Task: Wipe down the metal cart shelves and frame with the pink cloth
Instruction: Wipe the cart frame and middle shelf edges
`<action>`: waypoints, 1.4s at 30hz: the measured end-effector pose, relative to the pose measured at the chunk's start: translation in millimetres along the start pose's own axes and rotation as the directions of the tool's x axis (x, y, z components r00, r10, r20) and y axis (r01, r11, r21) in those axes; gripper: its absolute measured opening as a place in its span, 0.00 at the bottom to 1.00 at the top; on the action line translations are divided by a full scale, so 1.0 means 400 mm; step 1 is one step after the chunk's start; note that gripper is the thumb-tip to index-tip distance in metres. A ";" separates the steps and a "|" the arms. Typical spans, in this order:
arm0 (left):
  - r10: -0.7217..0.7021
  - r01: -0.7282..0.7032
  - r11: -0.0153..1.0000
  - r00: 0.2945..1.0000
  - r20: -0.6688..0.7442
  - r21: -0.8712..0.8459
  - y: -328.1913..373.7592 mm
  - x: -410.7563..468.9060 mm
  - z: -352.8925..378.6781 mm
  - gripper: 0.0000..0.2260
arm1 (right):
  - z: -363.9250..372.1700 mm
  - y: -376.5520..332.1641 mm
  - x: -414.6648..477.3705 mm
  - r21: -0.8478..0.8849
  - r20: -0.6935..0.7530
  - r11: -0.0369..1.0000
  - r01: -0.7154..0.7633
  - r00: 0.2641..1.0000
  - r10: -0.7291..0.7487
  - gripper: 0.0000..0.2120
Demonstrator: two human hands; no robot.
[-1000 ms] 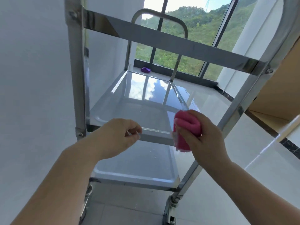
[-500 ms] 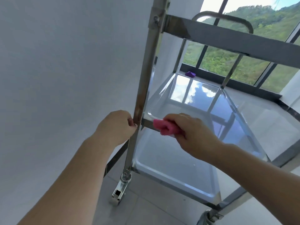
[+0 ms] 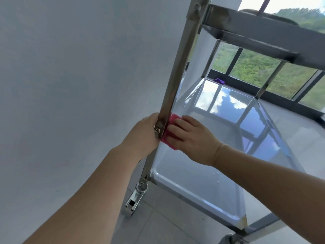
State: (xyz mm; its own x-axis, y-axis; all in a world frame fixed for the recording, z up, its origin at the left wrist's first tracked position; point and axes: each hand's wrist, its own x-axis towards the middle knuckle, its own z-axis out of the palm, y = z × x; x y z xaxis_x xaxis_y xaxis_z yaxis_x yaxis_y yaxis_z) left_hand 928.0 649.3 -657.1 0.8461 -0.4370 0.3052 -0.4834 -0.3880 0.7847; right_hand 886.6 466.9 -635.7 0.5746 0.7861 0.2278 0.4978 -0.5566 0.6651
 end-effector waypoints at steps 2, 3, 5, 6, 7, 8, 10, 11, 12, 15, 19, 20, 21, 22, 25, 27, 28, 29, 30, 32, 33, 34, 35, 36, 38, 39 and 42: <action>0.011 -0.011 1.000 1.000 0.015 -0.010 0.000 -0.005 0.002 0.17 | 0.008 -0.005 -0.023 -0.015 0.116 1.000 -0.002 0.993 0.004 0.20; 0.012 -0.011 1.000 1.000 0.024 -0.012 0.000 -0.006 0.002 0.18 | 0.011 -0.005 -0.037 -0.023 0.158 1.000 -0.005 0.987 0.009 0.21; 0.004 -0.004 1.000 0.999 0.038 -0.002 0.000 -0.005 0.002 0.19 | 0.011 -0.007 -0.056 -0.036 0.206 0.999 -0.019 0.978 0.026 0.22; 0.004 -0.004 1.000 0.999 0.039 0.006 0.001 -0.003 0.003 0.19 | 0.011 -0.009 -0.059 -0.047 0.220 0.999 -0.026 0.975 0.036 0.22; 0.008 -0.008 1.000 0.999 0.035 0.009 0.002 -0.003 0.004 0.19 | 0.012 -0.011 -0.058 -0.059 0.235 0.998 -0.034 0.971 0.047 0.22; 0.014 -0.014 1.000 1.000 0.027 0.007 0.002 -0.002 0.006 0.19 | 0.012 -0.014 -0.055 -0.069 0.251 0.997 -0.044 0.966 0.060 0.23; 0.026 -0.026 1.000 1.000 0.012 0.002 -0.001 -0.001 0.011 0.19 | 0.013 -0.022 -0.047 -0.073 0.271 0.994 -0.076 0.958 0.094 0.23; 0.033 -0.033 0.999 0.999 0.001 -0.003 -0.004 -0.001 0.014 0.19 | 0.011 -0.026 -0.043 -0.070 0.259 0.993 -0.093 0.960 0.108 0.22; 0.039 -0.039 0.999 0.999 -0.013 -0.009 -0.007 0.000 0.018 0.19 | 0.009 -0.029 -0.041 -0.066 0.240 0.992 -0.105 0.964 0.118 0.20; 0.055 -0.056 0.998 0.997 -0.055 -0.011 -0.013 0.000 0.027 0.18 | 0.001 -0.034 -0.042 -0.070 0.221 0.991 -0.112 0.967 0.125 0.20; 0.060 -0.061 0.998 0.996 -0.067 -0.007 -0.023 -0.003 0.033 0.20 | 0.000 -0.034 -0.063 -0.089 0.243 0.990 -0.110 0.962 0.128 0.20; 0.061 -0.061 0.998 0.996 -0.072 -0.003 -0.025 -0.003 0.035 0.20 | -0.001 -0.033 -0.068 -0.091 0.247 0.990 -0.112 0.960 0.132 0.21; 0.061 -0.062 0.998 0.995 -0.077 -0.002 -0.028 -0.002 0.037 0.20 | -0.002 -0.033 -0.073 -0.090 0.245 0.989 -0.116 0.960 0.134 0.21; 0.061 -0.061 0.998 0.995 -0.079 0.000 -0.029 -0.002 0.039 0.20 | -0.004 -0.034 -0.076 -0.087 0.239 0.989 -0.119 0.961 0.137 0.21; 0.061 -0.060 0.998 0.995 -0.079 0.008 -0.032 -0.003 0.040 0.20 | -0.007 -0.033 -0.087 -0.073 0.227 0.989 -0.129 0.963 0.142 0.21; 0.058 -0.057 0.998 0.995 -0.078 0.012 -0.036 -0.004 0.039 0.21 | -0.006 -0.032 -0.098 -0.081 0.234 0.988 -0.129 0.961 0.145 0.24; 0.053 -0.051 0.998 0.996 -0.071 0.024 -0.040 -0.005 0.041 0.22 | -0.007 -0.031 -0.104 -0.086 0.235 0.988 -0.129 0.961 0.146 0.25; 0.040 -0.037 0.998 0.998 -0.056 0.049 -0.045 -0.005 0.042 0.24 | -0.008 -0.030 -0.111 -0.086 0.232 0.988 -0.128 0.962 0.145 0.25; 0.007 -0.005 0.996 1.000 -0.026 0.087 -0.052 -0.006 0.044 0.25 | -0.009 -0.029 -0.117 -0.084 0.228 0.988 -0.128 0.963 0.144 0.25; -0.103 0.089 0.978 0.993 0.065 0.190 -0.067 -0.012 0.047 0.24 | -0.012 -0.027 -0.133 -0.085 0.223 0.988 -0.131 0.964 0.146 0.26; -0.153 0.122 0.961 0.982 0.112 0.248 -0.074 -0.017 0.048 0.20 | -0.013 -0.027 -0.142 -0.085 0.224 0.987 -0.135 0.963 0.151 0.26; -0.187 0.137 0.946 0.971 0.150 0.294 -0.079 -0.022 0.048 0.17 | -0.014 -0.027 -0.150 -0.087 0.225 0.987 -0.138 0.962 0.155 0.26; -0.208 0.146 0.937 0.963 0.172 0.317 -0.081 -0.026 0.048 0.14 | -0.016 -0.027 -0.158 -0.091 0.221 0.986 -0.138 0.963 0.155 0.26; -0.230 0.162 0.932 0.956 0.183 0.325 -0.080 -0.029 0.046 0.12 | -0.018 -0.027 -0.166 -0.094 0.215 0.986 -0.135 0.965 0.153 0.26; -0.282 0.197 0.913 0.938 0.203 0.358 -0.071 -0.027 0.041 0.08 | -0.023 -0.028 -0.183 -0.100 0.202 0.987 -0.129 0.968 0.147 0.24; -0.308 0.202 0.894 0.925 0.222 0.400 -0.065 -0.026 0.039 0.06 | -0.027 -0.029 -0.192 -0.104 0.197 0.987 -0.126 0.970 0.145 0.24; -0.357 0.182 0.839 0.895 0.266 0.512 -0.044 -0.026 0.043 0.08 | -0.037 -0.030 -0.226 -0.116 0.204 0.985 -0.124 0.968 0.146 0.22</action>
State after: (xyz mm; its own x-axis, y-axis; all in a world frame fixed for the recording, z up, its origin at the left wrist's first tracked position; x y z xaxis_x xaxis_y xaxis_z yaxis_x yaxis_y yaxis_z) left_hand 923.8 646.6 -683.2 0.8704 -0.4688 -0.1503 -0.3666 -0.8209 0.4378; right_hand 819.0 406.7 -653.7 0.7616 0.6247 0.1723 0.3440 -0.6151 0.7095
